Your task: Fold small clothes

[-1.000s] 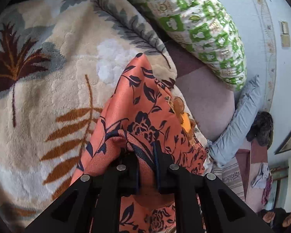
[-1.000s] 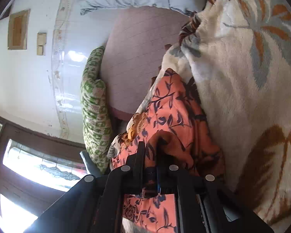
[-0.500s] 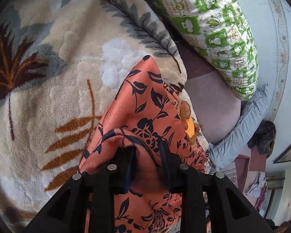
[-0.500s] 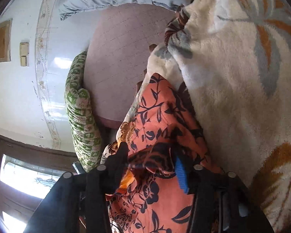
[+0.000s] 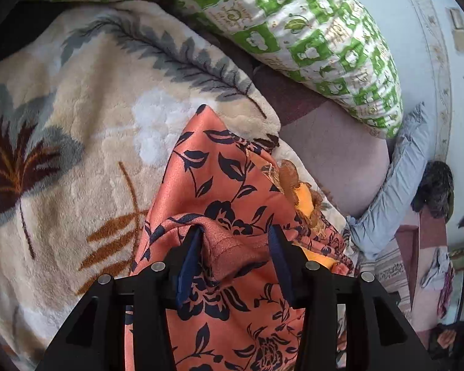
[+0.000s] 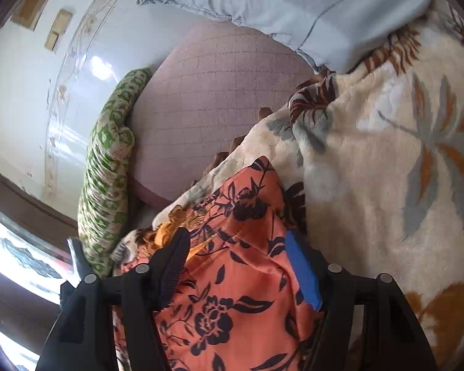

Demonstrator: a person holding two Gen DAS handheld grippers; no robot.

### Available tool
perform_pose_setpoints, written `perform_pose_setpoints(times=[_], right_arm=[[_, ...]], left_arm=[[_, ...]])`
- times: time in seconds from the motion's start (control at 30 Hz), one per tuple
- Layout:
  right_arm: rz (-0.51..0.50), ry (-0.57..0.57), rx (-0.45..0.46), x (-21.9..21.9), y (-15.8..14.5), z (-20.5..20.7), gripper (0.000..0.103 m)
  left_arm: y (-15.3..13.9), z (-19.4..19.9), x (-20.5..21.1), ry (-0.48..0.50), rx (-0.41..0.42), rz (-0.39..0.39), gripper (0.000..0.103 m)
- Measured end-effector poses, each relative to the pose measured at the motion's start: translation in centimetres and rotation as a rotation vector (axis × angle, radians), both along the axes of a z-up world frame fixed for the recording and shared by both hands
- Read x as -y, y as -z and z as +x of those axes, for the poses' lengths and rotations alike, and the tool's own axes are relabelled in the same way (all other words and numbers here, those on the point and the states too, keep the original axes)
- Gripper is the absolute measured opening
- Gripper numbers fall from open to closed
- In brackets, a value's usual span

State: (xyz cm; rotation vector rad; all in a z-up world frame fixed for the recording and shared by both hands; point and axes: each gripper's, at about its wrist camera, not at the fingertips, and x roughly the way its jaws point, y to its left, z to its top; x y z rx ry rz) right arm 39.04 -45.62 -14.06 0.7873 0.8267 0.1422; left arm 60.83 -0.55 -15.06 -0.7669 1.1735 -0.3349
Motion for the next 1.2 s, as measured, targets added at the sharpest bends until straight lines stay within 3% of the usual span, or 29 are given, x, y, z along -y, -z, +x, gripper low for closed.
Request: perform_pose_setpoints(times=[0.1, 0.23, 0.4, 0.47, 0.5, 0.53, 0.57, 0.6, 0.63, 0.73, 0.93, 1.07, 1.2], right_arm=[[-0.094, -0.049, -0.033, -0.4, 0.4, 1.3, 0.071], [-0.189, -0.097, -0.023, -1.9, 0.5, 3.1, 0.071], [-0.338, -0.184, -0.064, -4.5, 1.2, 5.1, 0.069], [-0.402, -0.207, -0.049, -5.3, 1.1, 5.2, 0.062], [-0.44, -0.2, -0.047, -5.5, 1.0, 5.2, 0.053], [-0.457, -0.197, -0.043, -5.7, 0.9, 5.0, 0.038], [-0.46, -0.195, -0.04, -5.6, 0.8, 4.9, 0.03], [-0.462, -0.191, -0.032, -5.4, 0.5, 4.6, 0.027], [-0.47, -0.19, -0.013, -5.4, 0.1, 4.2, 0.022], [-0.47, -0.173, 0.045, -5.2, -2.0, 3.1, 0.015], [-0.378, -0.074, 0.158, -3.4, -6.0, 3.4, 0.012], [-0.307, -0.009, 0.117, -1.6, -4.5, 5.8, 0.012], [-0.256, 0.017, 0.035, -0.6, -0.8, 8.1, 0.012]], left_arm=[[-0.7, -0.6, 0.9, 0.145, 0.074, 0.081, 0.049], [-1.3, -2.1, 1.3, 0.232, 0.136, 0.247, 0.049], [-2.0, -3.6, 3.1, 0.304, 0.252, 0.552, 0.05], [-1.9, -3.8, 4.2, 0.329, 0.265, 0.619, 0.05], [-1.8, -4.1, 4.8, 0.336, 0.275, 0.654, 0.049], [-1.7, -4.1, 5.4, 0.338, 0.291, 0.688, 0.043], [-1.7, -4.2, 6.0, 0.333, 0.306, 0.717, 0.022], [-1.6, -4.0, 6.4, 0.324, 0.306, 0.724, 0.011], [-1.7, -3.9, 6.5, 0.3, 0.3, 0.714, 0.009], [-2.8, -4.4, 6.4, 0.238, 0.335, 0.689, 0.007], [-6.6, -4.1, 4.7, 0.107, 0.383, 0.598, 0.007], [-5.5, -1.7, 3.5, 0.028, 0.311, 0.625, 0.007], [-1.1, 1.0, 2.5, -0.005, 0.151, 0.621, 0.009]])
